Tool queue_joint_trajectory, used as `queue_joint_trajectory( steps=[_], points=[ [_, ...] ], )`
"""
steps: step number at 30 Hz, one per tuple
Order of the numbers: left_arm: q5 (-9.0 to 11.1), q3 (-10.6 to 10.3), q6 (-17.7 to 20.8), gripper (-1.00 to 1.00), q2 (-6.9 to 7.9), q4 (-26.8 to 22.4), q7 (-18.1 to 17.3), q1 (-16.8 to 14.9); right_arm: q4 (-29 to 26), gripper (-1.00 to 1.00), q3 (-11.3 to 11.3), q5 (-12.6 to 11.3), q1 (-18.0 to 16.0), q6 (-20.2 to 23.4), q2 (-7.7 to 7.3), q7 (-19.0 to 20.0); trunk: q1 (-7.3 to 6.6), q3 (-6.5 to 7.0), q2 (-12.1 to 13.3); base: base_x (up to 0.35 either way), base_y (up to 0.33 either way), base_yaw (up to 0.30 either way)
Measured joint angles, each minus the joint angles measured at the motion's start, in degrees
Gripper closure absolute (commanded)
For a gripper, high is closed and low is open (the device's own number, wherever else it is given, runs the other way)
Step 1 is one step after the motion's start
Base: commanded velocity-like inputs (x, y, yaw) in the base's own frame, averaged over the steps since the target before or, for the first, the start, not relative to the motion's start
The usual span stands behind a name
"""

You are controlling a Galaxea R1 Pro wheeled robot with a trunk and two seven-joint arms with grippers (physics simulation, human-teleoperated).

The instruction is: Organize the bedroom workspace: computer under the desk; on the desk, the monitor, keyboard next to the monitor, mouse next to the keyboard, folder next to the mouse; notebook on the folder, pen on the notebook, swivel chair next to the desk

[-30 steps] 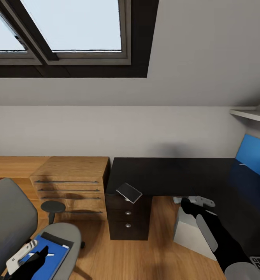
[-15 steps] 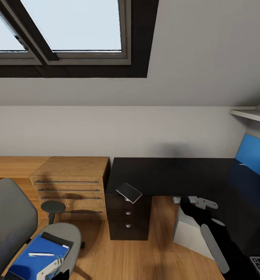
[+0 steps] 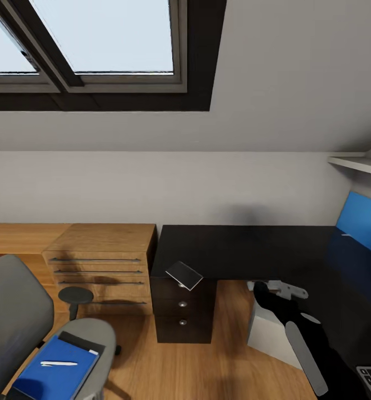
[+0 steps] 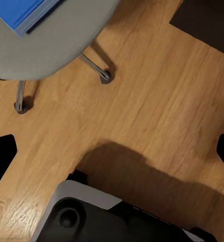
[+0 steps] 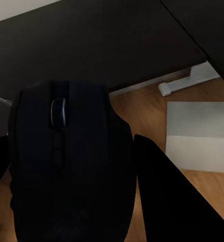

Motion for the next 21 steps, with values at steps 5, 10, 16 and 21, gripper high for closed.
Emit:
queue_joint_trajectory(
  steps=[5,10,16,21],
  points=[
    [-0.01,-1.31,-5.06,-1.0,0.13,3.25,0.04,0.0,-0.74,1.0,-0.06,-0.08,0.0,-0.11,0.04,0.11,0.0,0.0,0.0,0.0,0.0,0.0],
    [-0.01,-2.85,-6.04,-1.0,0.13,4.61,0.14,0.0,-0.8,1.0,-0.4,0.38,0.0,-0.34,3.03,-5.21,0.0,0.0,0.0,0.0,0.0,0.0],
    [-0.05,-4.56,-10.49,-1.0,0.12,8.41,0.21,-0.01,-3.15,1.0,1.52,-0.2,0.01,-0.81,5.47,-22.52,0.0,0.0,0.0,0.0,0.0,0.0],
    [-0.08,-5.16,-10.69,-1.0,0.05,11.24,0.2,-0.02,-3.61,1.0,2.57,-0.04,0.02,-1.03,5.76,-22.79,0.0,0.0,0.0,0.0,0.0,-0.143]
  ],
)
